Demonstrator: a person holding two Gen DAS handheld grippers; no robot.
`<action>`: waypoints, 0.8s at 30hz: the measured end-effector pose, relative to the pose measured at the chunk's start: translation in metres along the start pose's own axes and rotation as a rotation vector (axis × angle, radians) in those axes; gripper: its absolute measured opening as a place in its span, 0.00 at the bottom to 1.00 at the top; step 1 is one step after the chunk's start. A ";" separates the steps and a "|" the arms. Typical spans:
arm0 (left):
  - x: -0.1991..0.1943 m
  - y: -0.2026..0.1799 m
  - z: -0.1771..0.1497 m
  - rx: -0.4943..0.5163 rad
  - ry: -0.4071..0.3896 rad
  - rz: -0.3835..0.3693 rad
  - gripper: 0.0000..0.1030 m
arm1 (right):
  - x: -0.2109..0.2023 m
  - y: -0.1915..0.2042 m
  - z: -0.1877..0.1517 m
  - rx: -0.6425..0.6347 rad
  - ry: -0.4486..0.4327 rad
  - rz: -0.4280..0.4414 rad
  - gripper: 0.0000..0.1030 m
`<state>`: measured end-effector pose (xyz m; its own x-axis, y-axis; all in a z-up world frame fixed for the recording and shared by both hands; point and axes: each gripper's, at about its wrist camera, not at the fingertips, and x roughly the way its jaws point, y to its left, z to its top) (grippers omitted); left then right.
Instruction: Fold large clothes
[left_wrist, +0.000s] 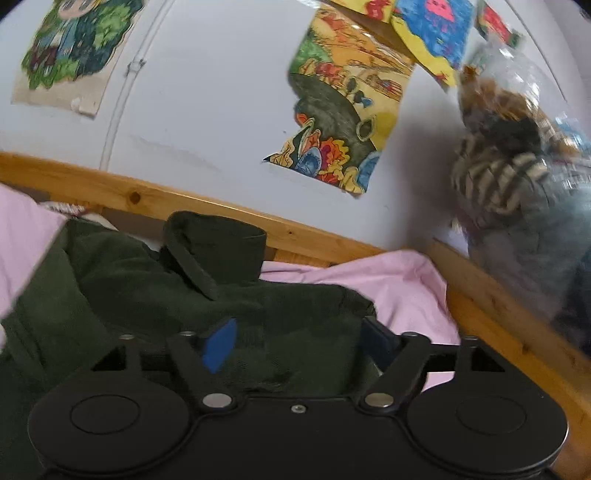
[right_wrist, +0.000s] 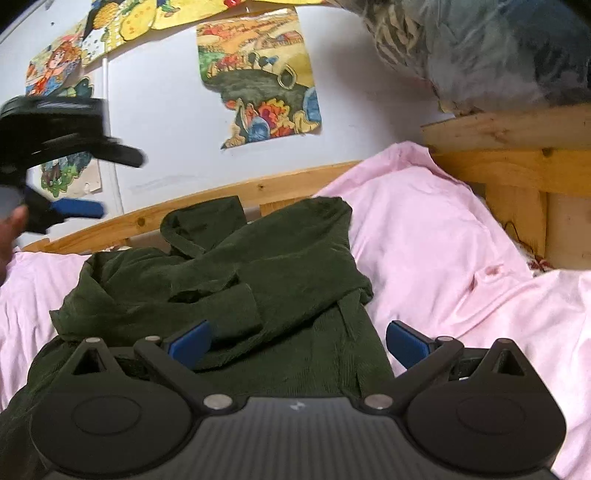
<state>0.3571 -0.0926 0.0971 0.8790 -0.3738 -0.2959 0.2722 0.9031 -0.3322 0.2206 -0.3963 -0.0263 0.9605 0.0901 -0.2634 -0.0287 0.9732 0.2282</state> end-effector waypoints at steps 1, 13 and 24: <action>-0.008 0.007 -0.002 0.024 0.001 0.018 0.82 | 0.001 0.001 -0.002 0.004 0.006 0.002 1.00; -0.035 0.189 -0.007 0.044 0.089 0.504 0.71 | 0.061 -0.008 0.001 0.147 0.015 0.150 0.99; 0.019 0.261 -0.011 -0.084 0.205 0.413 0.04 | 0.088 -0.008 0.003 0.178 0.043 0.217 0.83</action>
<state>0.4404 0.1333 -0.0051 0.8096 -0.0286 -0.5863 -0.1237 0.9681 -0.2181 0.3058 -0.3969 -0.0482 0.9246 0.3046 -0.2287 -0.1795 0.8780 0.4438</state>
